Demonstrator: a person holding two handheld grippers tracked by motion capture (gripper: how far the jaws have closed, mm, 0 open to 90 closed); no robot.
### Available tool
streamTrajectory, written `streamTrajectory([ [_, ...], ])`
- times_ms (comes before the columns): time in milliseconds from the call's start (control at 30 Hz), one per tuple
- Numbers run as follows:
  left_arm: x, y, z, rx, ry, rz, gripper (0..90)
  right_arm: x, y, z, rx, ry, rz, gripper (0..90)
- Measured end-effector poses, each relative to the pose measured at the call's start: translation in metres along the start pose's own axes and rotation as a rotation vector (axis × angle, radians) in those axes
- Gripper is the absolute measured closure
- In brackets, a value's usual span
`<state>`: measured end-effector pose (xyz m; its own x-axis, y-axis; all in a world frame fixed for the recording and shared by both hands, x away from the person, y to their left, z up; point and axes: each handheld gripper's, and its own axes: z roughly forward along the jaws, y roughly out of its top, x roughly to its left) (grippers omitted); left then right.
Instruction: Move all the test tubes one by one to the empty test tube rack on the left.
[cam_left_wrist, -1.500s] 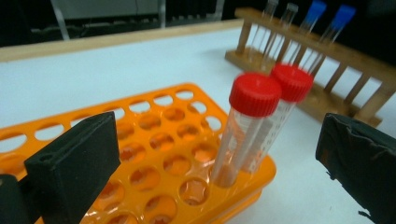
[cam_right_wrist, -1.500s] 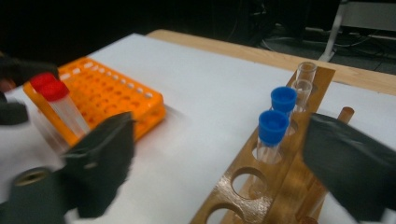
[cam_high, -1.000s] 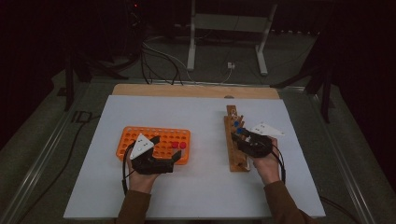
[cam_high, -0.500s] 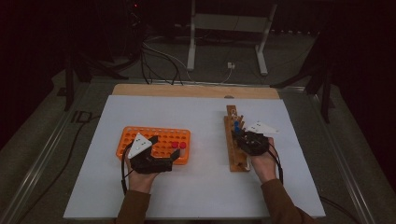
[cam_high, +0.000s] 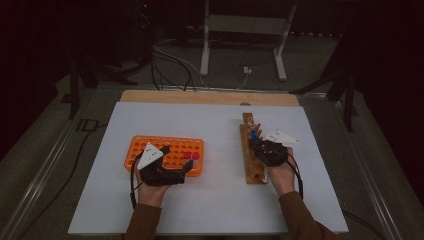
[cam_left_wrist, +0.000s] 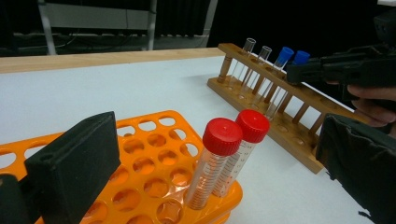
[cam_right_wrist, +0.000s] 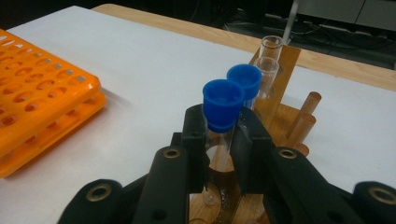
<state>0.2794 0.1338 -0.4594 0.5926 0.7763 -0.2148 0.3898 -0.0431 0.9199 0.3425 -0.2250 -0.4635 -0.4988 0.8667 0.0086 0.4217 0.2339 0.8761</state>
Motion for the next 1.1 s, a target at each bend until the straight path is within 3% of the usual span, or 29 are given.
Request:
streamTrajectory([
  [667,-0.001,0.0,0.001,0.008,-0.002,-0.008,0.5,-0.003,0.015,-0.023,-0.073,0.015,0.008,76.5],
  [1100,-0.004,0.002,0.0,0.001,0.014,0.009,0.5,-0.004,0.029,-0.049,-0.15,0.03,0.008,76.5],
])
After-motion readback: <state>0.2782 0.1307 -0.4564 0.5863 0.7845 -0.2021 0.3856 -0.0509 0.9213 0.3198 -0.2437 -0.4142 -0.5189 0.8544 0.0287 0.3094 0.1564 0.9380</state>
